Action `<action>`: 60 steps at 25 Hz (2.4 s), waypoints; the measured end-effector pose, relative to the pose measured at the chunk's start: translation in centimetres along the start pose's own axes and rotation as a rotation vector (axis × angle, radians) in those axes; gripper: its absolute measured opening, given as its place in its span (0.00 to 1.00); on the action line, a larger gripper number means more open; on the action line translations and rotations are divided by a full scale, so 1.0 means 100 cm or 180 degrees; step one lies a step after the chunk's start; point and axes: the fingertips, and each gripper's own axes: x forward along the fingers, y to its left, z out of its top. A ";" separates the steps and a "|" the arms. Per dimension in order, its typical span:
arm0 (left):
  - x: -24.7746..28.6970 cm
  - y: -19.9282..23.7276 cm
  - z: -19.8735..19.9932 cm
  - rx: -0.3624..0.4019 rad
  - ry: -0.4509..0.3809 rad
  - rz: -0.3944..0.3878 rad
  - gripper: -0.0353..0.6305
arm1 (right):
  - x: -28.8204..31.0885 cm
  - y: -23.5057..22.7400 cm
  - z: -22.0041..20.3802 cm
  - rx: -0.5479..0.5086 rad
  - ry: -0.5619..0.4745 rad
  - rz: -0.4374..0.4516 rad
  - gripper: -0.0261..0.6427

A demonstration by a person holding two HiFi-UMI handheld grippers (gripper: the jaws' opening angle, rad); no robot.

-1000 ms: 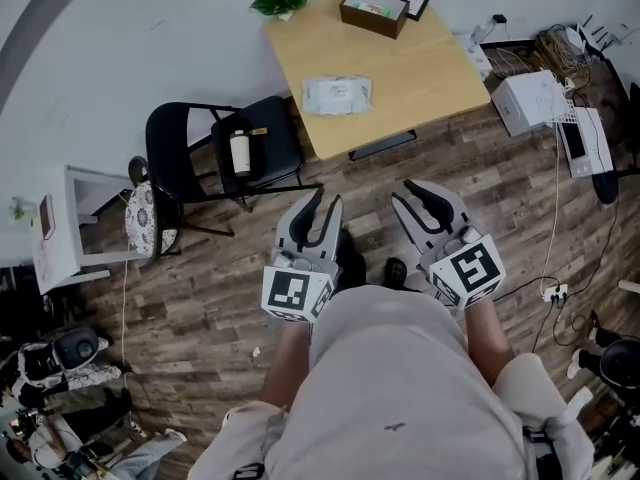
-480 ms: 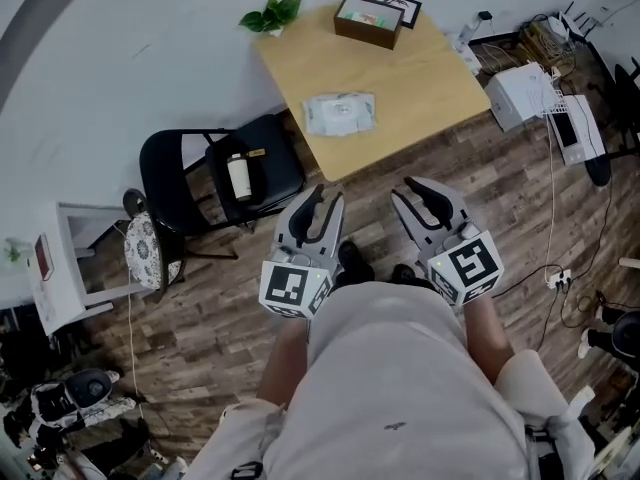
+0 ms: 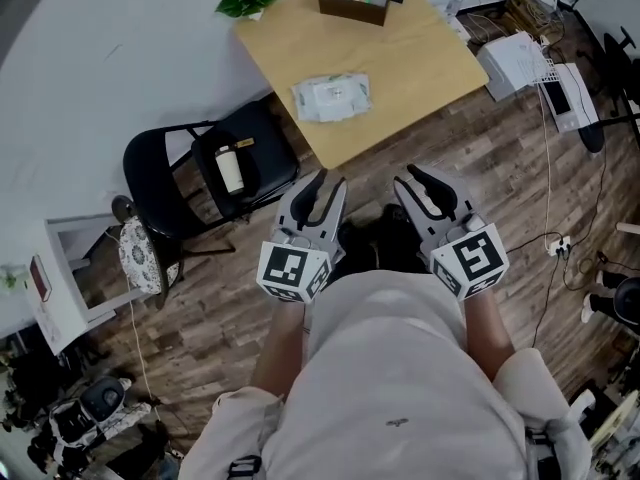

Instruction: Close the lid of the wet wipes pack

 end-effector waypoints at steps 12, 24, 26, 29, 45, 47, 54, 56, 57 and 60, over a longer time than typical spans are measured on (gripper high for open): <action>0.042 0.035 -0.045 -0.0101 0.0363 0.0218 0.21 | 0.033 -0.028 -0.014 0.0151 0.0152 0.0088 0.18; 0.101 0.068 -0.080 -0.0219 0.0711 0.0588 0.21 | 0.085 -0.085 -0.019 0.0238 0.0334 0.0416 0.18; 0.110 0.072 -0.085 -0.0203 0.0758 0.0639 0.21 | 0.093 -0.094 -0.019 0.0228 0.0376 0.0491 0.18; 0.123 0.077 -0.091 -0.0191 0.0822 0.0719 0.21 | 0.104 -0.108 -0.019 0.0210 0.0404 0.0601 0.18; 0.165 0.112 -0.174 -0.0365 0.1404 0.1270 0.21 | 0.140 -0.159 -0.036 0.0235 0.0530 0.1057 0.18; 0.169 0.115 -0.180 -0.0381 0.1453 0.1313 0.21 | 0.141 -0.162 -0.037 0.0245 0.0534 0.1083 0.18; 0.183 0.125 -0.190 -0.0377 0.1524 0.1376 0.21 | 0.143 -0.164 -0.046 0.0364 0.0611 0.1164 0.18; 0.188 0.129 -0.191 -0.0383 0.1499 0.1371 0.21 | 0.144 -0.163 -0.052 0.0375 0.0644 0.1160 0.18; 0.190 0.130 -0.191 -0.0374 0.1481 0.1360 0.21 | 0.144 -0.163 -0.054 0.0376 0.0654 0.1151 0.18; 0.195 0.132 -0.188 -0.0352 0.1444 0.1327 0.21 | 0.145 -0.162 -0.055 0.0409 0.0669 0.1116 0.18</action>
